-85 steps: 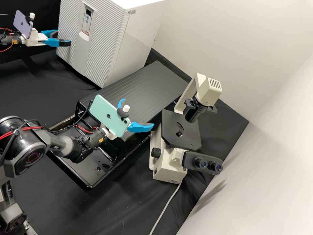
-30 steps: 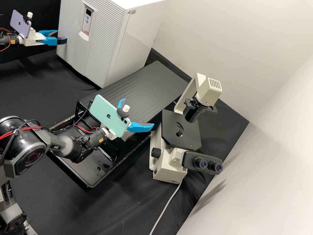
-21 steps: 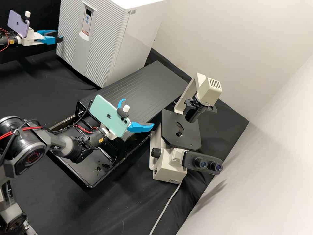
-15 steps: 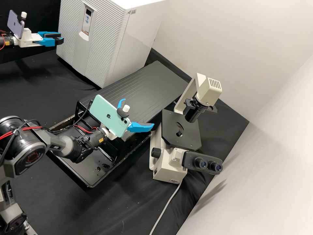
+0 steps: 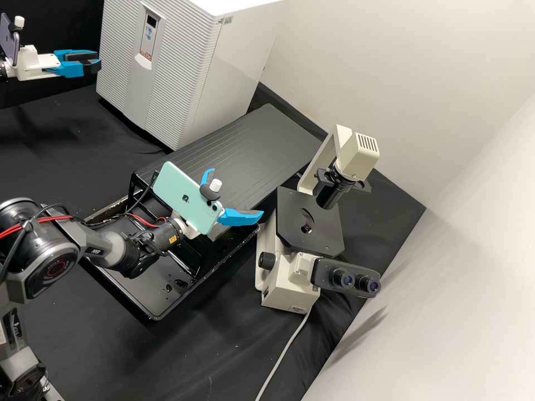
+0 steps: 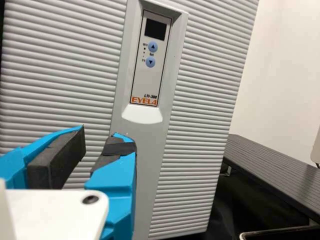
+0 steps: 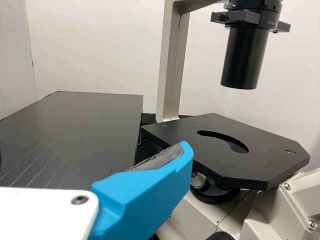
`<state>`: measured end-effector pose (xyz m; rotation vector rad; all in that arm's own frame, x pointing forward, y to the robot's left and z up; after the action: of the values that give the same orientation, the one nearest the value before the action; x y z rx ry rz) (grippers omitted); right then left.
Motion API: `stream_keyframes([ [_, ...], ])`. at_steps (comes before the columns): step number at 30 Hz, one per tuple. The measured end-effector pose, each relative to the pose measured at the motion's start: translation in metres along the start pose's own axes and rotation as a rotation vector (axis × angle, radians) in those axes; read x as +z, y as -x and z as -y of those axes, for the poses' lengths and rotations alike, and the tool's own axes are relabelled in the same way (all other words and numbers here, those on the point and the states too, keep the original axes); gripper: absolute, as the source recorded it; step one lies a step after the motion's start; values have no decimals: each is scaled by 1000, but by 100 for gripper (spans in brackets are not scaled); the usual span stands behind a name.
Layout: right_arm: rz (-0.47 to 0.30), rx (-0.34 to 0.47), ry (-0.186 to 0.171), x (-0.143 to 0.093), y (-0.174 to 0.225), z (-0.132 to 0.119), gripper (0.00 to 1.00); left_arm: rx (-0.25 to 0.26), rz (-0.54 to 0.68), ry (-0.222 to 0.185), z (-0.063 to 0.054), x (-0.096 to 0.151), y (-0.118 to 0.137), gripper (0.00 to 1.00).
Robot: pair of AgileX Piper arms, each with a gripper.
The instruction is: Open the incubator door
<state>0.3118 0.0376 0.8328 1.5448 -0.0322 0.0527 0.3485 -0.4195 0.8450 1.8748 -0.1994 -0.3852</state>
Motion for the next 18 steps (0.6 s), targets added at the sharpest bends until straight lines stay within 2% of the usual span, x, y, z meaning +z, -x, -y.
stream_keyframes([
  [11, 0, 0, 0, 0, 0, 0, 100, 6, -12, 9, 0, -1, 1, 0],
  [16, 0, 0, 0, 0, 0, 0, 100, 42, -71, 19, -5, -10, 5, 0],
  [18, 0, 0, 0, 0, 0, 0, 100, 64, -124, 12, -8, -17, 7, 0],
])
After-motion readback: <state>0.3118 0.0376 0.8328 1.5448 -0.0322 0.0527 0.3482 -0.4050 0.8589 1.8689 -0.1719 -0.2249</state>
